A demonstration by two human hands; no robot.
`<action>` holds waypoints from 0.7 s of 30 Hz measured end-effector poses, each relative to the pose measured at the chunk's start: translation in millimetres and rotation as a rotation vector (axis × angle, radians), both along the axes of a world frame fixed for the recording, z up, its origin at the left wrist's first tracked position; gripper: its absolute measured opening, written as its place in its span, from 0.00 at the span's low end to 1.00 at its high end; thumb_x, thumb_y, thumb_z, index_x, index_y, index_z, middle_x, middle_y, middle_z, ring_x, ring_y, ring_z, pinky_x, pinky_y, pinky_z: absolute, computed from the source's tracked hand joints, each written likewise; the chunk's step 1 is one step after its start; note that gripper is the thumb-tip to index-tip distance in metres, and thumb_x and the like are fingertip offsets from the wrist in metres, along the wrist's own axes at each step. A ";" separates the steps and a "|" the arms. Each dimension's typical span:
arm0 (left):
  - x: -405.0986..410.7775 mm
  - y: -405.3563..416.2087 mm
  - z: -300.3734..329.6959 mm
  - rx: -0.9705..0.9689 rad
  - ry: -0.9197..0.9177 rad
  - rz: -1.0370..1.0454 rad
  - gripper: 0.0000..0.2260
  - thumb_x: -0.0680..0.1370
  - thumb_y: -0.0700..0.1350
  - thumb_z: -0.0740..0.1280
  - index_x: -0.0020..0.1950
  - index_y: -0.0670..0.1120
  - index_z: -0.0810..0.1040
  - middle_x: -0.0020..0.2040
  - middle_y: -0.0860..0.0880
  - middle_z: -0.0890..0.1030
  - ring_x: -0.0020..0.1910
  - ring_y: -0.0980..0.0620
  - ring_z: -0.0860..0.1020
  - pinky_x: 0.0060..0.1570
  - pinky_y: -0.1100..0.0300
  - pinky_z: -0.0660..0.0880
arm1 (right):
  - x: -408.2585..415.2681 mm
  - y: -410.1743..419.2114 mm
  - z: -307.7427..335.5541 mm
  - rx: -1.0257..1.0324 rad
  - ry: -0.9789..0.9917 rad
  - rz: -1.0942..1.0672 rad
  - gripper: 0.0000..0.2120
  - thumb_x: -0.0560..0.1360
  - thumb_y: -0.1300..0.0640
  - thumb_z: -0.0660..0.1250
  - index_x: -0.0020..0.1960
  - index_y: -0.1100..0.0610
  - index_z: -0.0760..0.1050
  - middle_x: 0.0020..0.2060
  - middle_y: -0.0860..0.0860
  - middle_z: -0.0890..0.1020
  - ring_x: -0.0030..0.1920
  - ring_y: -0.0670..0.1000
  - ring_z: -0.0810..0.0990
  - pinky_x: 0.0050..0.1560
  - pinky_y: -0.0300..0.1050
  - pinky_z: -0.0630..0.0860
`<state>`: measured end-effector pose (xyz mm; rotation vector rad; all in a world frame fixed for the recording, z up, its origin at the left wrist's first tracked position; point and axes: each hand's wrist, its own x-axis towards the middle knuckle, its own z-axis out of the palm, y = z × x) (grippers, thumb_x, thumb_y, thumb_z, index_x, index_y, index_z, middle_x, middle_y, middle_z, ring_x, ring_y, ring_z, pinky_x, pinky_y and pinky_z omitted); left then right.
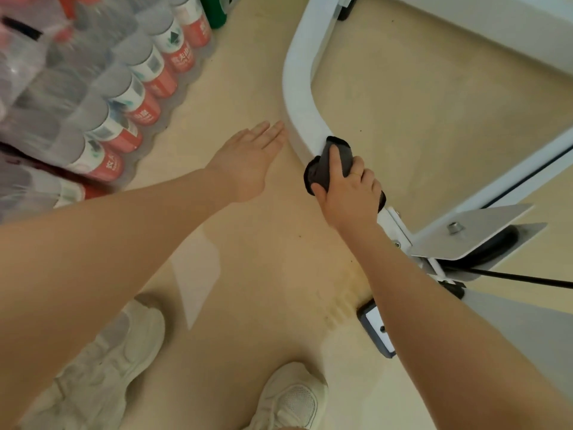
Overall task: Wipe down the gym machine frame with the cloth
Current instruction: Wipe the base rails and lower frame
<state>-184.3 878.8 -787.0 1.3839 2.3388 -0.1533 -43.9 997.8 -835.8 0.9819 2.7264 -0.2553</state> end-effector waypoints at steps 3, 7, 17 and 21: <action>-1.7 -0.4 -1.8 0.016 -0.011 -0.020 0.36 0.73 0.34 0.56 0.76 0.46 0.41 0.76 0.50 0.40 0.75 0.52 0.43 0.72 0.58 0.44 | -36.5 7.3 -1.0 -0.060 0.001 0.039 0.34 0.78 0.42 0.56 0.76 0.48 0.42 0.73 0.63 0.54 0.67 0.63 0.62 0.65 0.56 0.59; -15.6 1.3 -3.2 0.020 -0.015 -0.046 0.37 0.73 0.34 0.57 0.76 0.46 0.41 0.77 0.49 0.41 0.75 0.51 0.44 0.73 0.58 0.45 | -56.5 20.2 3.1 -0.168 0.012 0.087 0.35 0.77 0.41 0.56 0.76 0.47 0.41 0.73 0.61 0.54 0.67 0.62 0.62 0.64 0.54 0.61; -70.7 44.6 -25.8 0.116 -0.106 -0.143 0.34 0.74 0.30 0.55 0.76 0.45 0.44 0.76 0.45 0.40 0.75 0.47 0.45 0.72 0.56 0.48 | -31.8 7.2 0.9 -0.006 0.029 -0.026 0.35 0.77 0.38 0.52 0.77 0.54 0.46 0.70 0.59 0.63 0.61 0.60 0.68 0.58 0.53 0.64; -106.9 59.4 -28.1 0.098 -0.087 -0.139 0.33 0.74 0.32 0.55 0.76 0.46 0.45 0.77 0.48 0.43 0.75 0.47 0.46 0.72 0.56 0.47 | -87.7 3.9 -1.6 -0.016 0.023 -0.059 0.34 0.78 0.39 0.52 0.77 0.51 0.42 0.73 0.58 0.57 0.65 0.60 0.65 0.62 0.54 0.61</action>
